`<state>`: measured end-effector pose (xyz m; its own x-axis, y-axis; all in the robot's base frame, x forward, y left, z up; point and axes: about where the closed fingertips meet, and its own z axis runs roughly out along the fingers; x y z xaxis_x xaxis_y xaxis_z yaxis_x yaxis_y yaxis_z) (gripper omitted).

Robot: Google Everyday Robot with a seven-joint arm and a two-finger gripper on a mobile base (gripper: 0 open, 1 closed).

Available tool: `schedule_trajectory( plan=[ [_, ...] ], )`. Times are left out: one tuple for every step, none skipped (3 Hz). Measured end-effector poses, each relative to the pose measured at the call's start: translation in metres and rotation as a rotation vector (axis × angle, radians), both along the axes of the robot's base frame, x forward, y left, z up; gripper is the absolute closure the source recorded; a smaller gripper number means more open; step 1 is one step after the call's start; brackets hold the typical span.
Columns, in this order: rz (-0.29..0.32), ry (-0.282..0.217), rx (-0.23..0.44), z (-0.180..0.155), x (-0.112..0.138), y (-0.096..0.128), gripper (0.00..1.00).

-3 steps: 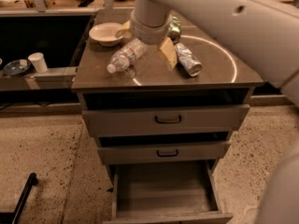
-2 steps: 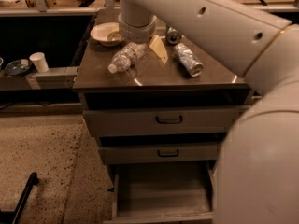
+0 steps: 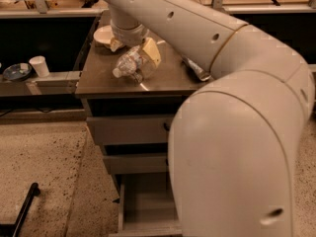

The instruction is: Place water bottle into bottom drawer

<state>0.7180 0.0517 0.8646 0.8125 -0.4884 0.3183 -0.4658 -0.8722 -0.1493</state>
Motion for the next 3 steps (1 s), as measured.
schedule_trajectory(
  plan=[
    [-0.074, 0.041, -0.025, -0.015, 0.012, -0.009, 0.41],
    [-0.131, 0.087, -0.023, -0.021, 0.011, -0.011, 0.65],
    [-0.196, 0.155, 0.073, -0.012, -0.002, -0.009, 0.88]
  ],
)
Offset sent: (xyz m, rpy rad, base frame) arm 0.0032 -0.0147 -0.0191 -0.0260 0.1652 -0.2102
